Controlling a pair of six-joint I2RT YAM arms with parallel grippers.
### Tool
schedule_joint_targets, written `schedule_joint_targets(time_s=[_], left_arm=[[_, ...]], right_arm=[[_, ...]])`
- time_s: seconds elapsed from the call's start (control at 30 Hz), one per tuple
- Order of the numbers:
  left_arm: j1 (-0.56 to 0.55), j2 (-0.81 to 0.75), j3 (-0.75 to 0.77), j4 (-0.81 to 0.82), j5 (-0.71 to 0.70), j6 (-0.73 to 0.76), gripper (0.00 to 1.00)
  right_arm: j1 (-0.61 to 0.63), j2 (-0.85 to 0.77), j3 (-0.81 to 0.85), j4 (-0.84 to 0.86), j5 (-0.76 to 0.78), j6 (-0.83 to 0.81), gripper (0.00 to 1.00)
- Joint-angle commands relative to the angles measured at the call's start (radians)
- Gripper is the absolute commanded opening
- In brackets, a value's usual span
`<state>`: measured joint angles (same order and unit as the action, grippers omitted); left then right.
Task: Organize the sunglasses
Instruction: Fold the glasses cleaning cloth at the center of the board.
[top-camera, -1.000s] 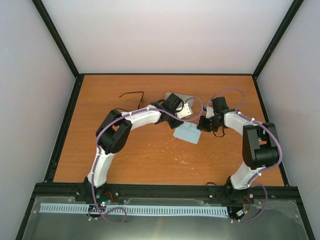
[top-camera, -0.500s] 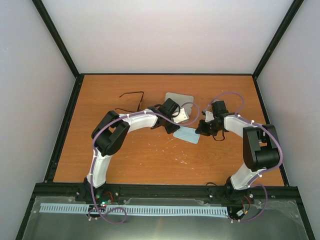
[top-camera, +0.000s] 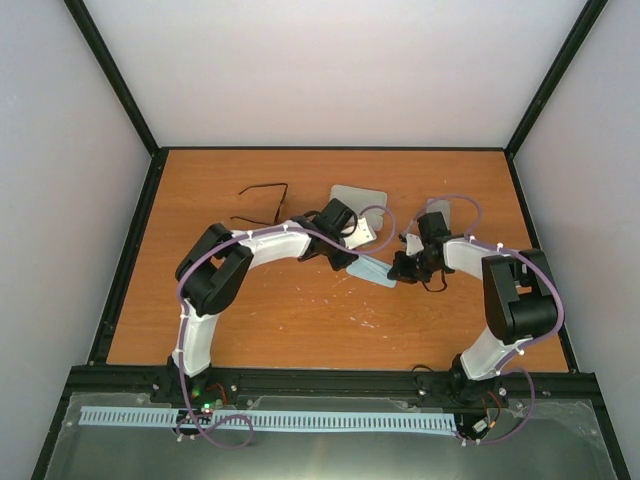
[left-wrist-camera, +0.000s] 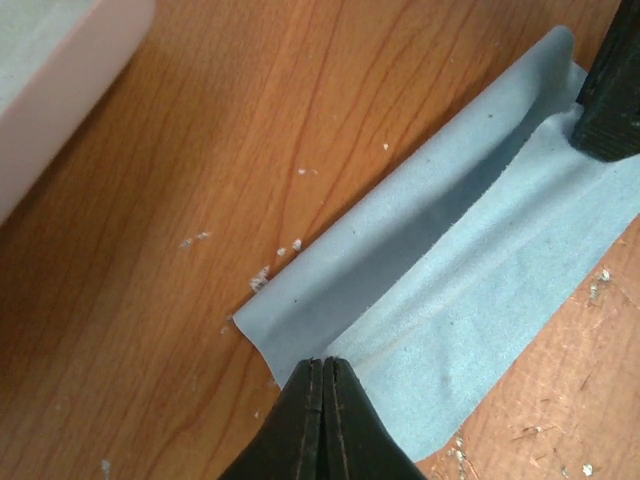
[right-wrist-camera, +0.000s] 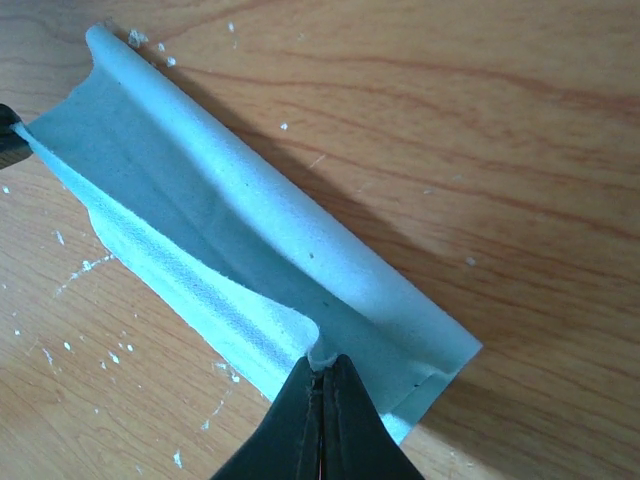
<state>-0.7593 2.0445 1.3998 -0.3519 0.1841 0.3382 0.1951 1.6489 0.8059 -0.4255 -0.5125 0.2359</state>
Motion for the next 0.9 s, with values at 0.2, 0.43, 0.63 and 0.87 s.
schedule_joint_targets(time_s=[0.2,0.43,0.63,0.87], left_arm=[[-0.009,-0.030,-0.023,0.034,0.021,-0.028,0.03],[-0.013,-0.030,-0.033,0.038,0.033,-0.034,0.05],[-0.021,-0.029,-0.042,0.045,0.035,-0.038,0.08],[-0.035,-0.027,-0.048,0.048,0.040,-0.044,0.10]], right_arm=[[0.005,-0.053,0.001,0.030,0.049,0.020,0.03],[0.005,-0.036,-0.008,0.021,0.011,0.008,0.04],[0.006,-0.023,-0.023,0.031,0.009,0.006,0.07],[0.005,-0.024,-0.036,0.042,-0.006,0.012,0.19]])
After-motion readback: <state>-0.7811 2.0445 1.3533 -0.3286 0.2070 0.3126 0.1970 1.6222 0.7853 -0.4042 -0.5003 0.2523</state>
